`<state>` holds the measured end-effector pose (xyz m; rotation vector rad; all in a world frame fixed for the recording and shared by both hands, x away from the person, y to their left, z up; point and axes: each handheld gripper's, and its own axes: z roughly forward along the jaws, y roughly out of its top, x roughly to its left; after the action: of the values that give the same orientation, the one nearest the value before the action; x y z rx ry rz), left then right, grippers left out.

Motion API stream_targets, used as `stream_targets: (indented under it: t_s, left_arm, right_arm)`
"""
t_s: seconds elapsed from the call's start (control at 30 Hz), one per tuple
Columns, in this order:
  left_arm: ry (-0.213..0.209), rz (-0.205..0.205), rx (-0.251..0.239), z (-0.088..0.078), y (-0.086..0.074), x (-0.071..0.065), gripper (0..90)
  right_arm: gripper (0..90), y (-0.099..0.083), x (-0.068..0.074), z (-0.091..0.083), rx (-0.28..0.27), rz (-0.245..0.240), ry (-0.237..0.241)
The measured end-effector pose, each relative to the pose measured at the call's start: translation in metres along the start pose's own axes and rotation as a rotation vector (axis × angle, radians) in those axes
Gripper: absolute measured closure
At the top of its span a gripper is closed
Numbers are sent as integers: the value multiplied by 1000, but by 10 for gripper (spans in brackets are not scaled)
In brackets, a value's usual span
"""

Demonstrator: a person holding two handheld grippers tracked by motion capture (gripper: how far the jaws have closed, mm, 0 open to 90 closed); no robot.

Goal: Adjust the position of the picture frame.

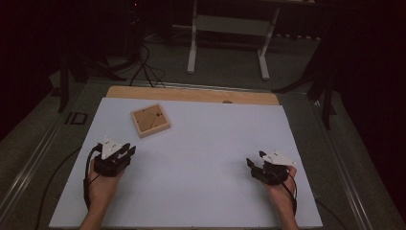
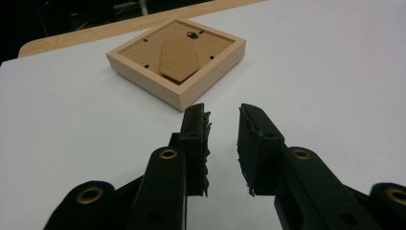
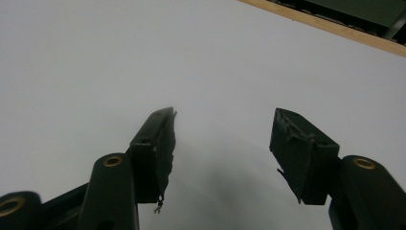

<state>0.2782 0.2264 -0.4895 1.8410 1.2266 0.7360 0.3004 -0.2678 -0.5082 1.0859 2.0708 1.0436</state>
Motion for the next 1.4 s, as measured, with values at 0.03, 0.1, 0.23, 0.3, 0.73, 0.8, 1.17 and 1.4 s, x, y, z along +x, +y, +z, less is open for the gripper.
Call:
stream_targets:
  t_s: [0.03,0.1,0.23,0.3,0.73,0.8,1.17,1.4]
  left_arm:
    - [0,0,0,0,0,0,728]
    - [-24,-4,-3,1,5,3,745]
    - [-32,2,-2,3,9,3,779]
    - [-29,14,1,6,14,3,808]
    - [-4,-3,38,30,29,17,895]
    - [2,2,39,34,32,19,895]
    - [28,20,65,57,42,26,895]
    - [32,23,78,72,47,26,868]
  right_arm:
    - [410,0,0,0,0,0,0]
    - [409,0,1,1,3,-5,2]
    - [409,0,1,1,2,-5,-1]
    - [409,0,1,1,2,-5,-2]
    - [407,0,1,1,2,-7,-1]
    - [406,0,1,1,3,-4,0]
    - [402,0,1,2,1,-8,2]
    - [402,0,1,2,1,-7,3]
